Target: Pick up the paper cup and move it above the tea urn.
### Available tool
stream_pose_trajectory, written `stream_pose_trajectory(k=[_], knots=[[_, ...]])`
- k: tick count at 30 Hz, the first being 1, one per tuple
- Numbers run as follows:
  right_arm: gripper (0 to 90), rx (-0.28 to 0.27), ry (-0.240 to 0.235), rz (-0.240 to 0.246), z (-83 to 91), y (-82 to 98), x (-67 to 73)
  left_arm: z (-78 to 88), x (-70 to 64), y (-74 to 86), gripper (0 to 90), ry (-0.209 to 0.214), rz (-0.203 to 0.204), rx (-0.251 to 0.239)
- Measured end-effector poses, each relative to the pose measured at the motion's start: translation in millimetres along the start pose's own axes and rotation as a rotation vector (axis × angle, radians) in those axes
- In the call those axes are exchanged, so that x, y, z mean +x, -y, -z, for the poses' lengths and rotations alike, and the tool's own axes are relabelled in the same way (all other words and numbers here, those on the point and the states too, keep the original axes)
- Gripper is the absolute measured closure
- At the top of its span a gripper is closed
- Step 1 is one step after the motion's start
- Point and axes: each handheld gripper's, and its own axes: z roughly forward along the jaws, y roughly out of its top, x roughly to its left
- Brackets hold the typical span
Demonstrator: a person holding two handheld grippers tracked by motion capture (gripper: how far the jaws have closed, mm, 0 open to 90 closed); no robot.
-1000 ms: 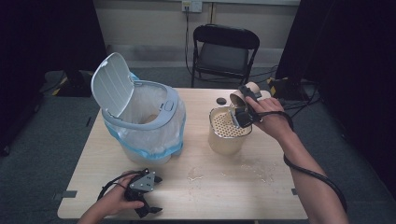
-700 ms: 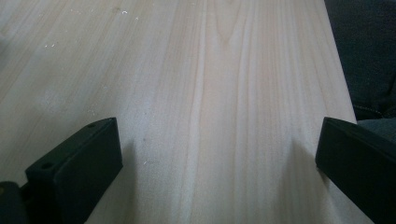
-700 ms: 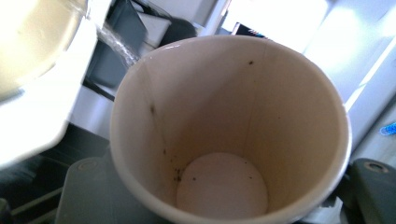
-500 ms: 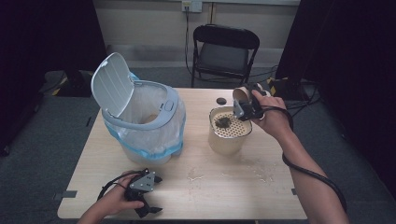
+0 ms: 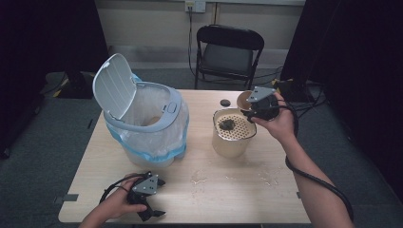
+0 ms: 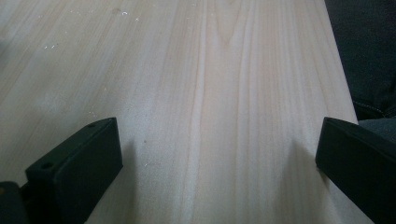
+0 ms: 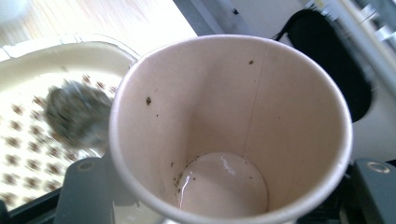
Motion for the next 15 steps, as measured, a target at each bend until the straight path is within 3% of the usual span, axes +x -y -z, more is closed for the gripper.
stream_pose_trajectory(k=[1,2,3,7,15], knots=[[30.1,-0.013,-0.017,-0.044,0.1,0.6,-0.8,0.0,0.1,0.0,0.0,0.000,-0.001,0.000],[30.1,-0.013,-0.017,-0.044,0.1,0.6,-0.8,0.0,0.1,0.0,0.0,0.000,-0.001,0.000],[30.1,-0.031,-0.037,-0.098,0.0,1.4,-2.8,0.0,0.1,0.0,0.0,0.001,0.000,-0.001],[30.0,-0.053,-0.081,-0.200,-0.8,2.3,-6.5,0.2,0.0,-0.3,0.0,0.002,0.001,0.003],[30.0,-0.073,-0.132,-0.252,-1.7,-3.7,-5.8,0.3,-0.1,-0.4,0.0,0.002,0.003,0.005]])
